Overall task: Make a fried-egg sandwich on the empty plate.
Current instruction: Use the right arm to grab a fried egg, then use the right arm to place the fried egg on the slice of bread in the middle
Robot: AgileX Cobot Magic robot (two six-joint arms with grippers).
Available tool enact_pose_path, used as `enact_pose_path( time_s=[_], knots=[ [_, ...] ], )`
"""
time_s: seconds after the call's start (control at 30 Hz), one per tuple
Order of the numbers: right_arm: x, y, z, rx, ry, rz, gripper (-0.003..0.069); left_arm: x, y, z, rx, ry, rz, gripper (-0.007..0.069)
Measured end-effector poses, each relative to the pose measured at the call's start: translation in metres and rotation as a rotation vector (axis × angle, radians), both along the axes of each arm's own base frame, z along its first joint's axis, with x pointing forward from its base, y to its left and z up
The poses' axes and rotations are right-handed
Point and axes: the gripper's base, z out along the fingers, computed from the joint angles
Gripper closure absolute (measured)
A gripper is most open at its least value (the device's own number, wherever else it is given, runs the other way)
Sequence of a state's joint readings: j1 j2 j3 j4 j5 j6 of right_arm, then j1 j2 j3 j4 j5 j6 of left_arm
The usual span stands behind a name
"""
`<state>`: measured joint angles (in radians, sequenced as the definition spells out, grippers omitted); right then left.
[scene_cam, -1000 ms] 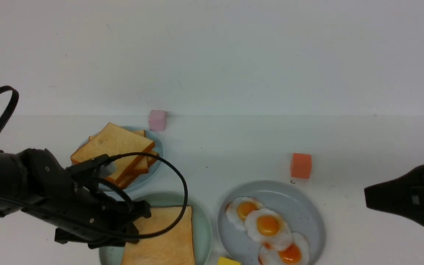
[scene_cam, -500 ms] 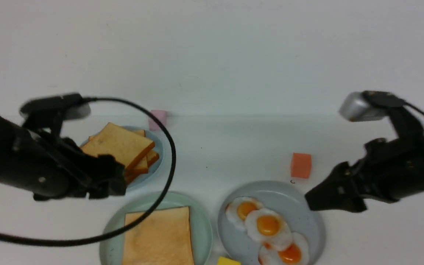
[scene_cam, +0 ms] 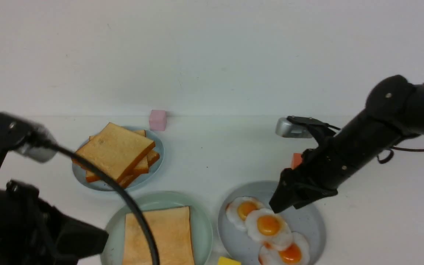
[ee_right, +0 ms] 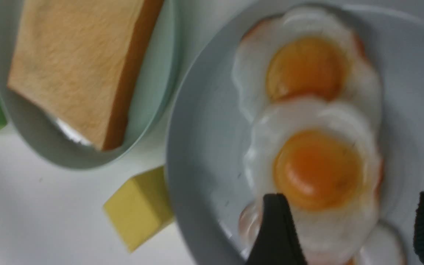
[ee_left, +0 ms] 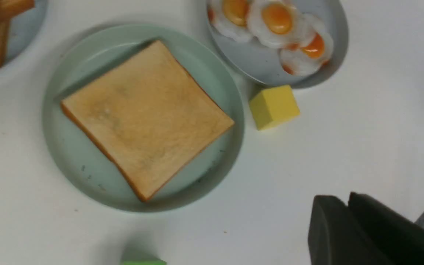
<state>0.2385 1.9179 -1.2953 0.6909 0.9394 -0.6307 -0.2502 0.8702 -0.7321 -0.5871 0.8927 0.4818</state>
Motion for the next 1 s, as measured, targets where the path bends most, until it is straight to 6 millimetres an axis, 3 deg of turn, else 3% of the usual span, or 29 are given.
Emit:
enact_pose_path(
  time_s=[0.3, 0.5, 0.63, 0.7, 0.93, 1.0],
  knots=[
    [0.012, 0.003, -0.027, -0.015, 0.063, 0.014, 0.0185, -0.007, -0.001, -0.004, -0.027, -0.008, -0.032, 0.0577],
    [0.012, 0.004, -0.042, -0.021, 0.11, 0.019, 0.0349, -0.007, -0.002, -0.004, -0.037, -0.015, -0.03, 0.0573],
    [0.013, 0.004, -0.041, -0.022, 0.109, 0.023, 0.0566, -0.007, -0.002, -0.004, -0.037, -0.016, -0.03, 0.0567],
    [0.013, 0.004, -0.041, -0.021, 0.112, 0.026, 0.0634, -0.007, -0.002, -0.004, -0.037, -0.017, -0.029, 0.0567],
    [0.014, 0.005, -0.03, -0.017, 0.099, 0.045, 0.0648, -0.007, -0.002, -0.003, -0.034, -0.021, -0.029, 0.0564],
    [0.015, 0.006, -0.01, -0.011, 0.061, 0.043, 0.0648, -0.01, 0.0, -0.002, -0.03, -0.032, -0.022, 0.0559]
  ],
)
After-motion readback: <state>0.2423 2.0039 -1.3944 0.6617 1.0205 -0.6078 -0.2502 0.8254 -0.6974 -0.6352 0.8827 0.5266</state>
